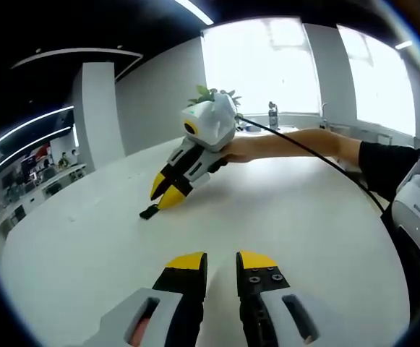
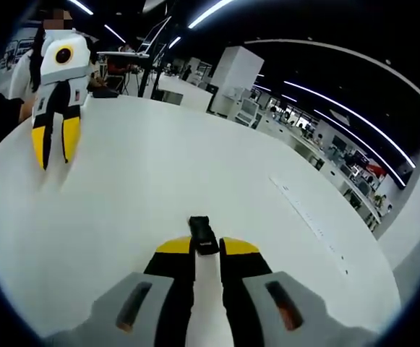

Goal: Snap the two parts of the plastic buckle together until the buckle closes and remains connected.

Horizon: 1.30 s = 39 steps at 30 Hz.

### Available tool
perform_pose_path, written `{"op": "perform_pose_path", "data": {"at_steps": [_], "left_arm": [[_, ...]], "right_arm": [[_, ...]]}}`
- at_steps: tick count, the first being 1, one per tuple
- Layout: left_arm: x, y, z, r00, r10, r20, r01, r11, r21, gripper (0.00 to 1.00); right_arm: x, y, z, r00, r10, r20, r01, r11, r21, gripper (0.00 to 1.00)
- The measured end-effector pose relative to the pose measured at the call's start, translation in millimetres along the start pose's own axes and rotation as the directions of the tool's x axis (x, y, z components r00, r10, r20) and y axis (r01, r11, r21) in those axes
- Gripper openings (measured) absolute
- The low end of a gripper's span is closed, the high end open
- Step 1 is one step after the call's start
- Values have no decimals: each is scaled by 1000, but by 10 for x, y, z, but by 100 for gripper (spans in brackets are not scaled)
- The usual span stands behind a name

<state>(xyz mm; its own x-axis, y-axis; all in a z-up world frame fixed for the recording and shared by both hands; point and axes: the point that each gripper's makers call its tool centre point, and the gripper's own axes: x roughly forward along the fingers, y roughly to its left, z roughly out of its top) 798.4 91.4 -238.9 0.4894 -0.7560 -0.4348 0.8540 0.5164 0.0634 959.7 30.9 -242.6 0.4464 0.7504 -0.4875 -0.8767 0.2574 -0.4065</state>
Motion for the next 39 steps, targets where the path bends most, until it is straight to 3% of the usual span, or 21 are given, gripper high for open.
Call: {"op": "perform_pose_path", "data": {"at_steps": [22, 33, 39], "left_arm": [[-9, 40, -5, 1000, 20, -2, -20, 1000, -6, 15], [-15, 55, 1, 1000, 28, -3, -28, 1000, -6, 15], [-30, 85, -2, 999, 42, -8, -42, 999, -8, 15]], "right_arm": [[-183, 33, 106, 998, -26, 57, 24, 999, 28, 13], [-303, 283, 190, 995, -2, 97, -4, 998, 63, 14], [-357, 329, 183, 996, -13, 83, 4, 994, 112, 14]]}}
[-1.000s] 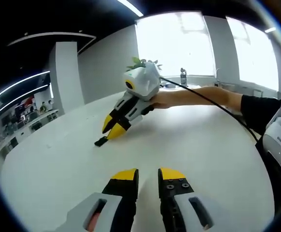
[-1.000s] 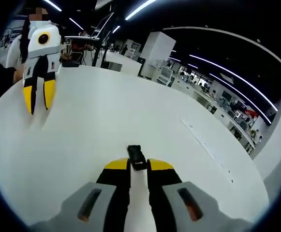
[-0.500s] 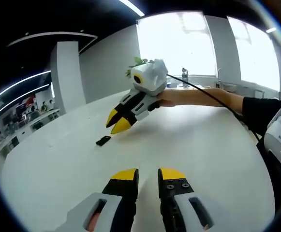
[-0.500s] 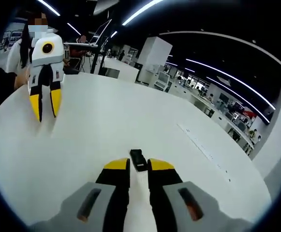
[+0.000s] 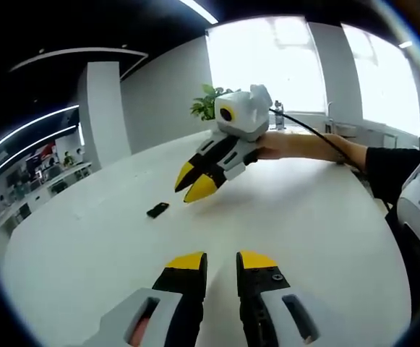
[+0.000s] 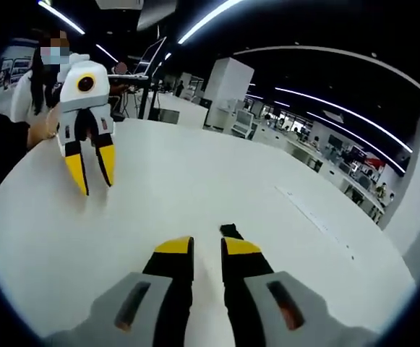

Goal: Snap the two parts of the plastic buckle together until the buckle closes and remains connected.

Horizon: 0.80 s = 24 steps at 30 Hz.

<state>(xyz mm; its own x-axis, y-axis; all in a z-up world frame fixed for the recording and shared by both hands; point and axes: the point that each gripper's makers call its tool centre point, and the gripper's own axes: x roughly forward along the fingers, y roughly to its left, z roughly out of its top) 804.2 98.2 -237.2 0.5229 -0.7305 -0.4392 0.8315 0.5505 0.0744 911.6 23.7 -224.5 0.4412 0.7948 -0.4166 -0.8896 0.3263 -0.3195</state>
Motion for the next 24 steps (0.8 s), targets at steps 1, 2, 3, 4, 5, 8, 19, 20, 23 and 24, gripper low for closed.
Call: {"op": "perform_pose_path", "data": {"at_steps": [1, 2, 3, 4, 5, 8, 19, 20, 23, 24], "left_arm": [[-6, 6, 2, 1000, 2, 0, -2, 1000, -1, 15], [-12, 4, 2, 1000, 2, 0, -2, 1000, -2, 15], [-21, -2, 6, 1000, -4, 1, 4, 1000, -6, 15], [-33, -20, 18, 1000, -17, 7, 17, 1000, -19, 15], [-45, -28, 33, 1000, -23, 15, 23, 999, -29, 15], [-73, -31, 55, 1000, -18, 18, 19, 1000, -23, 16], [-154, 72, 56, 999, 32, 2, -32, 999, -19, 17], [-160, 76, 61, 999, 33, 3, -33, 999, -19, 17], [-178, 67, 91, 999, 29, 14, -29, 999, -15, 17], [-183, 70, 97, 999, 33, 15, -33, 999, -11, 17]], "right_arm": [[-8, 5, -13, 1000, -3, -5, 4, 1000, 7, 14], [-17, 4, -28, 1000, -12, -11, 12, 1000, 17, 14], [-26, 20, -37, 1000, -13, -13, 14, 1000, 26, 14], [-38, 39, -43, 1000, -13, -13, 13, 999, 35, 14], [-51, 65, -48, 1000, -13, -13, 14, 999, 40, 14], [-102, 132, -56, 1000, -26, -18, 27, 997, 71, 14], [-324, 513, 153, 1000, -8, 8, 8, 999, 33, 17], [-345, 544, 168, 1000, -8, 10, 8, 1000, 29, 17], [-408, 599, 197, 999, -33, 6, 33, 999, -12, 17], [-428, 615, 201, 999, -38, 4, 38, 999, -27, 17]]}}
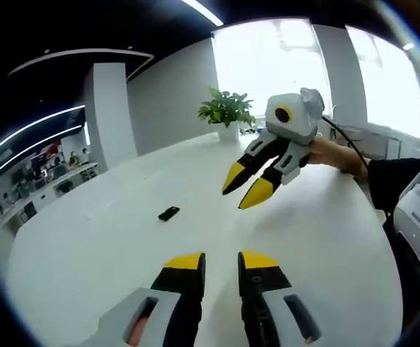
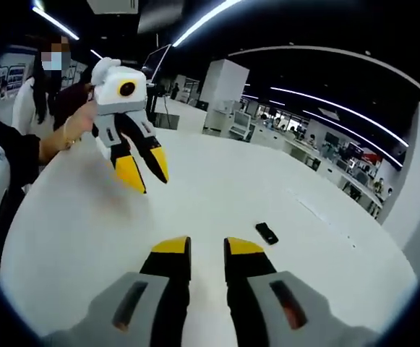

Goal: Snap the two parts of the plastic buckle together until the buckle closes and remains connected.

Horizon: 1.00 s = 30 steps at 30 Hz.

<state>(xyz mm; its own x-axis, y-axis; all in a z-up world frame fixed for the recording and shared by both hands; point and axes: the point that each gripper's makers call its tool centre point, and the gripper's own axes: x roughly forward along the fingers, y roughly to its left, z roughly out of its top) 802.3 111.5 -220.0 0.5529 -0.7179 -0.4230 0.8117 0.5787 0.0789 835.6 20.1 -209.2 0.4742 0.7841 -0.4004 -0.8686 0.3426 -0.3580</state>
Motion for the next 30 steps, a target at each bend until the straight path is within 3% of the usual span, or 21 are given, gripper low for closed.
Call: {"op": "perform_pose_path", "data": {"at_steps": [9, 19, 26, 30], "left_arm": [[-36, 21, 32, 1000, 26, 0, -26, 1000, 14, 17], [-135, 15, -109, 993, 77, -84, -73, 996, 53, 17], [-306, 21, -73, 988, 149, -49, -143, 984, 102, 17], [-370, -23, -67, 987, 157, -21, -155, 983, 96, 17]], "right_arm": [[-149, 168, 15, 1000, 12, 9, -12, 998, 56, 19], [-274, 179, -64, 1000, -27, -14, 29, 996, 90, 19], [-385, 250, -60, 999, -40, -15, 42, 993, 109, 19], [-459, 285, -17, 999, -51, -4, 52, 993, 103, 20]]}}
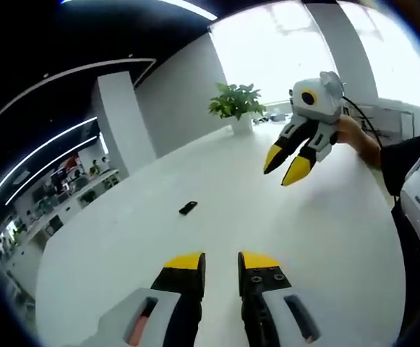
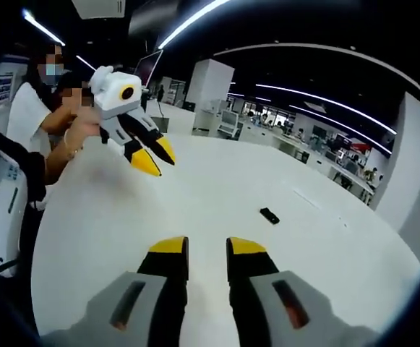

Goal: Snap the two parts of the plastic buckle together until the buckle closes and remains connected.

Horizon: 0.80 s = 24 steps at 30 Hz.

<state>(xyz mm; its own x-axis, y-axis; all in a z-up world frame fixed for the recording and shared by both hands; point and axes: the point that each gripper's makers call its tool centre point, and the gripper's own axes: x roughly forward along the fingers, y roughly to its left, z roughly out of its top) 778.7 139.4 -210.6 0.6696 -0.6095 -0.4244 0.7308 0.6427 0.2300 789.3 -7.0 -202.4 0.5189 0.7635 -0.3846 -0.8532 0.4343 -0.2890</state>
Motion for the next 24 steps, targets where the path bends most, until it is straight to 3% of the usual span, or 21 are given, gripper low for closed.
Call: {"op": "perform_pose_path", "data": {"at_steps": [13, 24], "left_arm": [[-261, -170, 156, 992, 26, 122, -24, 999, -23, 17], [-434, -372, 215, 983, 55, 177, -55, 998, -5, 19]], "right_arm": [[-263, 17, 37, 995, -66, 75, 66, 998, 0, 20], [-488, 18, -117, 985, -140, 99, 135, 990, 47, 20]]}}
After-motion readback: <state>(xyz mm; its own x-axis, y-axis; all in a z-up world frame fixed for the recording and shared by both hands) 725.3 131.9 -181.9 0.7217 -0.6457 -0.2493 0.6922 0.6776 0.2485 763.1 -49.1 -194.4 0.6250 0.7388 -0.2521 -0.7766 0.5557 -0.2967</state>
